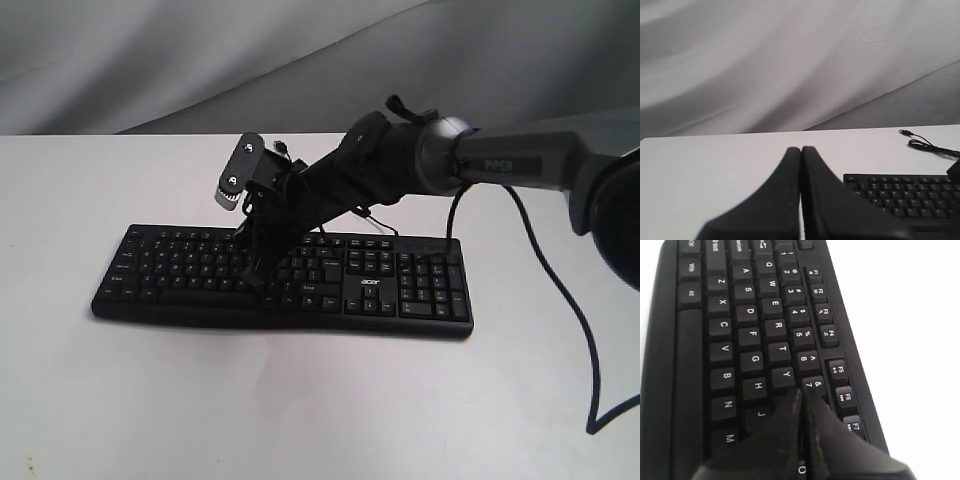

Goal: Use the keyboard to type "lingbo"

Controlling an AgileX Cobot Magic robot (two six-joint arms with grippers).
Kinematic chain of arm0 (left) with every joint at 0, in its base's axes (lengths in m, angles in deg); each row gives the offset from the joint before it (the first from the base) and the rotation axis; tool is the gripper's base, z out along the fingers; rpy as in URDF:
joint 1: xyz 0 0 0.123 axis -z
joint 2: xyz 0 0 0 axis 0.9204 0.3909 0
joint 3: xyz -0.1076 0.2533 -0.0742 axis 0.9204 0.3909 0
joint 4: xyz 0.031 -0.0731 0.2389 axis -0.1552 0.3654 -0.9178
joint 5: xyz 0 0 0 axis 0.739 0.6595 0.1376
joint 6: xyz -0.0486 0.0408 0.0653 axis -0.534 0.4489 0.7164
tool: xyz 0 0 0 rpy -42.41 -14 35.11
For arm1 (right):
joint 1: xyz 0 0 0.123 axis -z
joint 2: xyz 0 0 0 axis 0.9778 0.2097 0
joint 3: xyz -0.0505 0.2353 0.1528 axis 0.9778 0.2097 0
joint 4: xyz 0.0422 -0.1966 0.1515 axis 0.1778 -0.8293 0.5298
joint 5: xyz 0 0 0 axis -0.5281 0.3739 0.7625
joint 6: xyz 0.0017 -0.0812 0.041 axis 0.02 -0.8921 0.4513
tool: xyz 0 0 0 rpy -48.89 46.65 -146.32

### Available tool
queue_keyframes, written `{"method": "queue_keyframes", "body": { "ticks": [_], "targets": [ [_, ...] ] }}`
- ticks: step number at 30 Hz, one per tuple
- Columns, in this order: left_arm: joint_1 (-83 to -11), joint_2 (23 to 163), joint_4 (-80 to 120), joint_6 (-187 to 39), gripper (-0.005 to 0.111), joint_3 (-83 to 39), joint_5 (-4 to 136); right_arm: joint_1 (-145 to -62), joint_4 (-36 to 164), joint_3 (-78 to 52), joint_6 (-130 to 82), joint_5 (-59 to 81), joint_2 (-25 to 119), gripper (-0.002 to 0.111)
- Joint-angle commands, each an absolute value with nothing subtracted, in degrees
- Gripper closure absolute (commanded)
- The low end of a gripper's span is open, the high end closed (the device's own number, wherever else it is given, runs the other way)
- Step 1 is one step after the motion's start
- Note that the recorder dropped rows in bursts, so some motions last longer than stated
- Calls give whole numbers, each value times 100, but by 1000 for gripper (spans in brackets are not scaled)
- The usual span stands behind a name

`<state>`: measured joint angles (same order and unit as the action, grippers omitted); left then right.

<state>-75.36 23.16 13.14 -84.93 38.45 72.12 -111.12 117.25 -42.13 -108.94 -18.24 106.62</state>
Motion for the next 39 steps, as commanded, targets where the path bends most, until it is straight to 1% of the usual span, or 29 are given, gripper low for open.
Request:
{"method": "queue_keyframes", "body": {
  "ticks": [1, 29, 39],
  "targets": [
    [-7498, 2288, 1312, -8506, 106, 3873, 7155, -11089, 11655, -4319, -10802, -1902, 10829, 108],
    [-7498, 2288, 1312, -8506, 106, 3873, 7155, -11050, 11435, -4319, -10683, -1856, 10963, 108],
    [-7498, 2288, 1312, -8506, 106, 3873, 7155, -11240, 11448, -4319, -10660, -2262, 10743, 108]
  ]
}}
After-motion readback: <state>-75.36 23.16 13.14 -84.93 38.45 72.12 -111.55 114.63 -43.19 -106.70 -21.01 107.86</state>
